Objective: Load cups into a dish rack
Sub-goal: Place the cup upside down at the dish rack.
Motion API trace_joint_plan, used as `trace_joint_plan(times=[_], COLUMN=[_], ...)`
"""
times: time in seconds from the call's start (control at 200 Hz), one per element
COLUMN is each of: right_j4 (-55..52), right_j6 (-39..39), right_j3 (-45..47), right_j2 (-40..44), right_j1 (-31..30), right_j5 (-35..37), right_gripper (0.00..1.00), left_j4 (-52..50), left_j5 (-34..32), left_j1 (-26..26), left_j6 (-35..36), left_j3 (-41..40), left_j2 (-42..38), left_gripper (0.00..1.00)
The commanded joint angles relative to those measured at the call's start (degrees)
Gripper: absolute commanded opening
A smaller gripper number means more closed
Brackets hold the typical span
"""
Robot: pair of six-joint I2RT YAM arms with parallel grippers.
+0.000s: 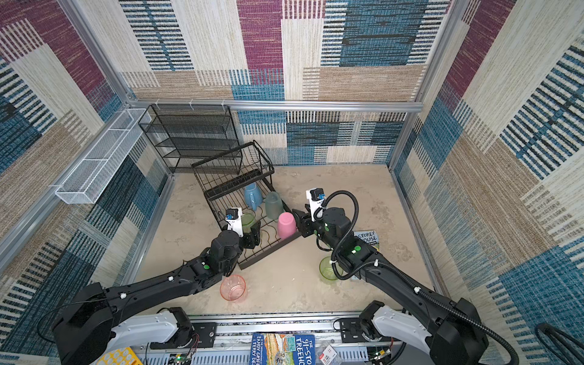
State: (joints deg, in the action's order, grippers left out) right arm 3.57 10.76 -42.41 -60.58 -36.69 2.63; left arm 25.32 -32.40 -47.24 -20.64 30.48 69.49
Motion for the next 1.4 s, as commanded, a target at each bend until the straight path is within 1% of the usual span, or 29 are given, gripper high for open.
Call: trace_joint_plan(times=[0.0, 0.06, 0.26, 0.411, 0.596, 0.776, 1.182, 1.392], right_j4=[0.29, 0.36, 0.47, 1.52, 1.83, 1.94, 2.17, 2.14], right_j6=[1.19, 1.19, 1.32, 2.06, 2.34, 2.66, 2.47, 2.57], right_j3=[-0.65, -0.71, -1.05, 0.20, 0.67, 1.26, 2.13, 2.26], right_j2=[-0.50, -0.92, -1.97, -1.32, -0.60, -0.55, -0.77, -0.95], right_j1=[0.77, 1.24, 2.31, 2.79, 3.52, 3.78, 4.69, 5.01], right_j5=[-1.76, -1.98, -2.11, 0.20, 1.12, 1.23, 0.80, 0.23], right_gripper=[0.54, 0.54, 0.54, 0.54, 0.54, 0.54, 0.54, 0.54], left_j4=[9.10, 12.98, 18.71, 23.36, 27.36, 32.84, 38.83, 39.45], left_j5=[-4.56, -5.82, -8.51, -10.68, -10.93, -10.84, -10.93, -11.02], left_j1=[-0.46, -0.77, -1.50, -1.72, -2.06, -2.24, -2.24, -2.18], left_j6=[3.19, 3.50, 4.37, 5.17, 5.00, 6.25, 8.33, 6.79], left_j3=[-1.50, -2.00, -2.52, -3.14, -2.62, -1.53, 1.33, 1.78], left_j2=[1.74, 3.31, 8.57, 11.84, 16.62, 21.98, 29.94, 32.19], left_gripper=[0.45, 0.45, 0.45, 0.45, 0.45, 0.45, 0.46, 0.47])
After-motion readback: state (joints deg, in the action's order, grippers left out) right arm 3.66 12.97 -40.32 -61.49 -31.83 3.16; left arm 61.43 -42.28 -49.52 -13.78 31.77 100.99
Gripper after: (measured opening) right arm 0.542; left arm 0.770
